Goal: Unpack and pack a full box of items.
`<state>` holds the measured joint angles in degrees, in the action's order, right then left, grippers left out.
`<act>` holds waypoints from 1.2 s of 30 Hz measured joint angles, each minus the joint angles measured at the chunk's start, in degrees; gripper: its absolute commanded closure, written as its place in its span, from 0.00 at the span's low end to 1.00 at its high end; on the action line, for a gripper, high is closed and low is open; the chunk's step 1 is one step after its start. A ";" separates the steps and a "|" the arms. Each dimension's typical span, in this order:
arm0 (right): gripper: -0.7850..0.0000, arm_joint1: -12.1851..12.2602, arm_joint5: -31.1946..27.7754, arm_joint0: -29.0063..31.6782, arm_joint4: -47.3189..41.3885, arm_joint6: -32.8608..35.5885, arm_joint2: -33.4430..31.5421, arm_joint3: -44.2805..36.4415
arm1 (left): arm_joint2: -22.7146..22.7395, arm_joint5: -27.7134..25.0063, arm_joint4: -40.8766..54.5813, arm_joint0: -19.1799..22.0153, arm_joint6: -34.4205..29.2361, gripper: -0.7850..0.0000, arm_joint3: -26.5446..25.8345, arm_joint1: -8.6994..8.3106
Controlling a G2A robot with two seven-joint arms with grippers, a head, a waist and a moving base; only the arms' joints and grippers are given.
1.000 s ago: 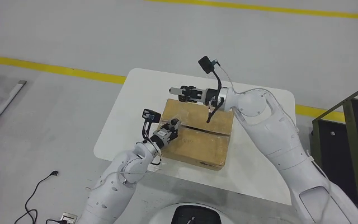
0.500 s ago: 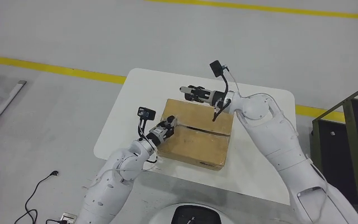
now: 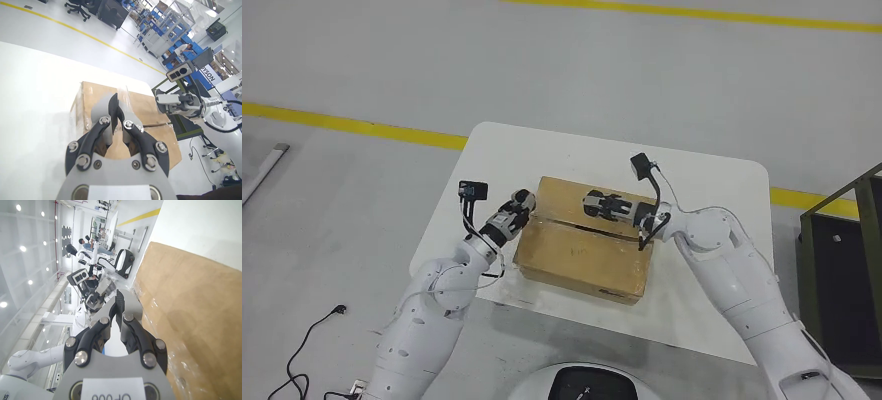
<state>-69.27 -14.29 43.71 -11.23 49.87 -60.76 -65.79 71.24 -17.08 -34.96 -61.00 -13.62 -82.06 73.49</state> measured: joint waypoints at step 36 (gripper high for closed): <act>1.00 -1.02 1.60 -0.89 2.04 1.90 2.90 6.25 | 12.13 9.28 -10.58 0.24 -0.62 0.00 6.95 -2.85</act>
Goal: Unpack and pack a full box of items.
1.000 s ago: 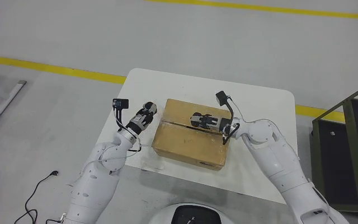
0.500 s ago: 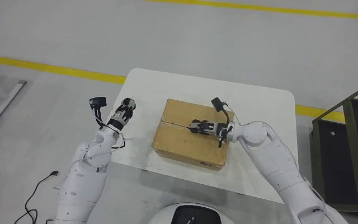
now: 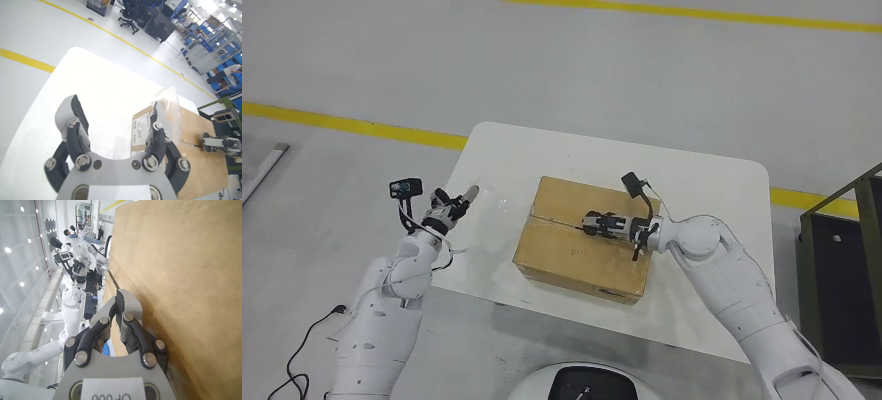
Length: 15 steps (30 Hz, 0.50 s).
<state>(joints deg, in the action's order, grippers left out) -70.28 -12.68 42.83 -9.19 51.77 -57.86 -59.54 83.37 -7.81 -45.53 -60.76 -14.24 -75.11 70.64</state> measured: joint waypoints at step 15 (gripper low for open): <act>1.00 -0.54 -0.02 -0.93 0.38 0.12 0.83 2.09 | -1.87 9.18 -25.40 -0.14 -4.38 0.00 -1.67 -1.36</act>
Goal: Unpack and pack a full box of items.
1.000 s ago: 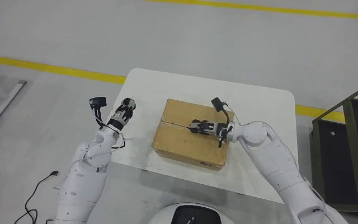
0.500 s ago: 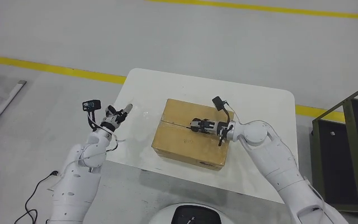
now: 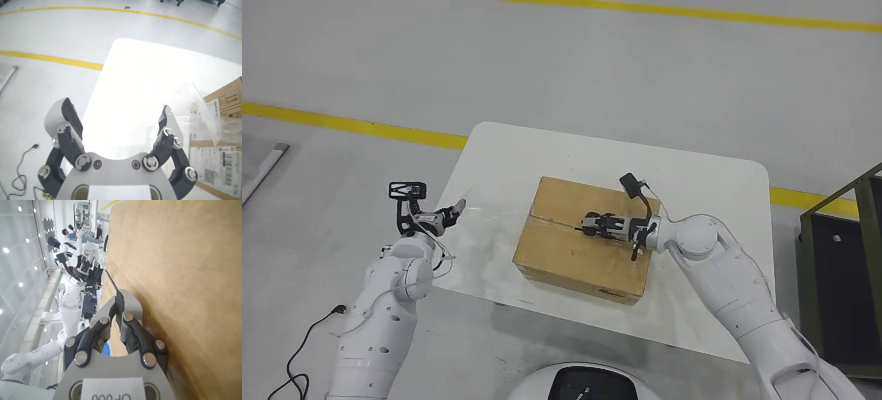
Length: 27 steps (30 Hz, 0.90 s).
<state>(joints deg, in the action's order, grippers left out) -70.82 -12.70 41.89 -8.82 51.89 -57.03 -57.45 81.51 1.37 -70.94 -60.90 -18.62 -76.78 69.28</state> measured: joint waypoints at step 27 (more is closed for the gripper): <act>1.00 -3.40 -4.73 -2.80 -3.61 -3.90 5.74 0.17 | 1.36 -9.55 -5.43 -3.23 -3.41 0.00 -7.72 -1.06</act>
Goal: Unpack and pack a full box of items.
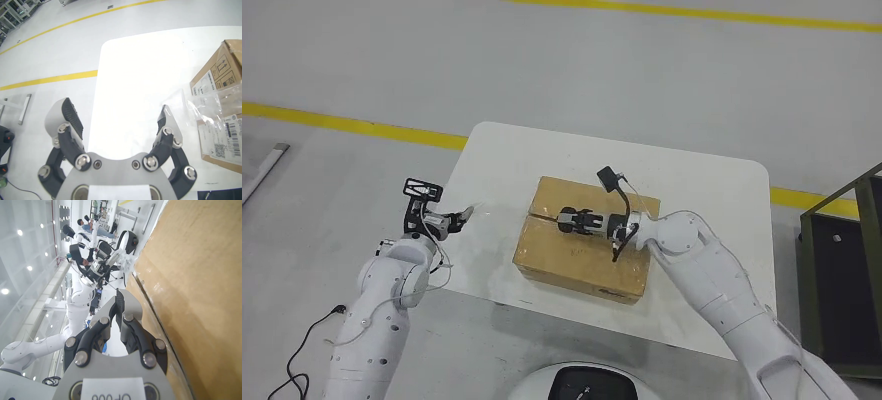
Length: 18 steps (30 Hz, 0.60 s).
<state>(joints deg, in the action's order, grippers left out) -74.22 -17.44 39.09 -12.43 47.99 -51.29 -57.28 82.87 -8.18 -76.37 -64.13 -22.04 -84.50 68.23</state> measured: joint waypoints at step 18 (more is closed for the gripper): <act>1.00 -7.24 -2.79 -9.91 -1.20 -4.72 9.42 10.47 | 1.53 -2.87 7.67 -2.33 -2.09 0.00 -3.94 -0.18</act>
<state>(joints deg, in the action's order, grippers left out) -81.46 -20.23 29.19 -13.63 43.27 -41.86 -46.82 84.40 -11.05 -68.70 -66.47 -24.13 -88.44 68.04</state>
